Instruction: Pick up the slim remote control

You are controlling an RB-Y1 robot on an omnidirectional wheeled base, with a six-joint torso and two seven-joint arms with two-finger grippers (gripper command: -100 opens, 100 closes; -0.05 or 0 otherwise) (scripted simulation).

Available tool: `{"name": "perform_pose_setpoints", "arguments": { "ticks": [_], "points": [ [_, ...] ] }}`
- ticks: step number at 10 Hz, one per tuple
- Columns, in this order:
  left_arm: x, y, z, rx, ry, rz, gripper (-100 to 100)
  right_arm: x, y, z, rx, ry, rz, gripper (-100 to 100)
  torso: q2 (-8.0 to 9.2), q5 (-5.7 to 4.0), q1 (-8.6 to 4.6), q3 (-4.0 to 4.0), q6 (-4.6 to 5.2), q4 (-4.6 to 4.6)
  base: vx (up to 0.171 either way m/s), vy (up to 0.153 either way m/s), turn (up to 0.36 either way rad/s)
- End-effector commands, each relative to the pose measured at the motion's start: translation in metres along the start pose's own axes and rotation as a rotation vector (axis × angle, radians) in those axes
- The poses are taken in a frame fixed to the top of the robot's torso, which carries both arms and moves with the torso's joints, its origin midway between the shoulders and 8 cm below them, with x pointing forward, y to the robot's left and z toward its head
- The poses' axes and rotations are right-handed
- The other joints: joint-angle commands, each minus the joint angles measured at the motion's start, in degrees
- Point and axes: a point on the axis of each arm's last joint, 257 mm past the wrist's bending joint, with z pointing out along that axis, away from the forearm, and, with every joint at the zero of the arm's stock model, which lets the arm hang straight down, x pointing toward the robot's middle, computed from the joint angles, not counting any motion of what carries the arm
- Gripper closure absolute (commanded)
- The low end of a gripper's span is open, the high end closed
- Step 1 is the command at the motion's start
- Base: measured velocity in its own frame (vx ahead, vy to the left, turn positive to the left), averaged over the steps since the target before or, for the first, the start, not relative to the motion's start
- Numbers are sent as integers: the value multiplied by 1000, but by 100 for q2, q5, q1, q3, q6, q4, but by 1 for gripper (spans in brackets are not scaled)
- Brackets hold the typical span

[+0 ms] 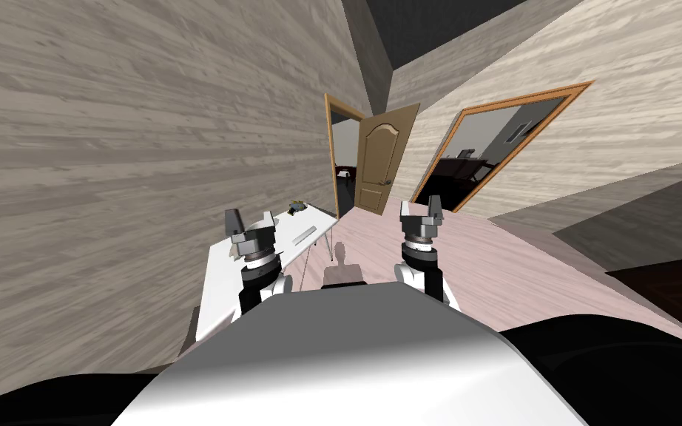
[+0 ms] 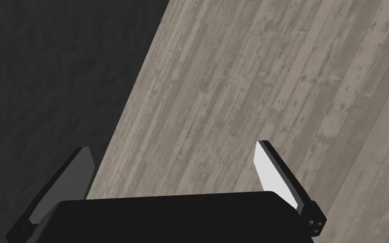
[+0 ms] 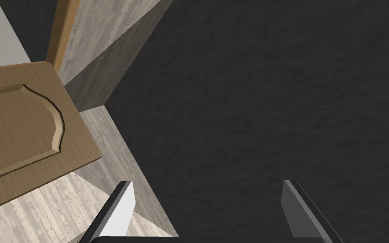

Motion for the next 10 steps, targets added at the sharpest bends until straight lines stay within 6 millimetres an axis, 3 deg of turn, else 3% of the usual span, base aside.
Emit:
{"name": "perform_pose_setpoints", "arguments": {
  "ticks": [1, 5, 10],
  "points": [
    [4, 7, 0, -17, 40, 5, -100, 0, 0, 0, 0, 0, 0, 0, 0, 0, 0, 0, 0, 0, 21, 4, 25],
    [3, 43, 1, -115, 134, 23, -100, 0, 0, 0, 0, 0, 0, 0, -32, 0, -2, -18, 0, -7, 75, -15, 53],
    [-6, 73, 3, -202, 165, 38, -100, 0, 0, 0, 0, 0, 0, 0, -20, -2, -8, -12, -1, -5, 49, -23, 35]
  ]
}}
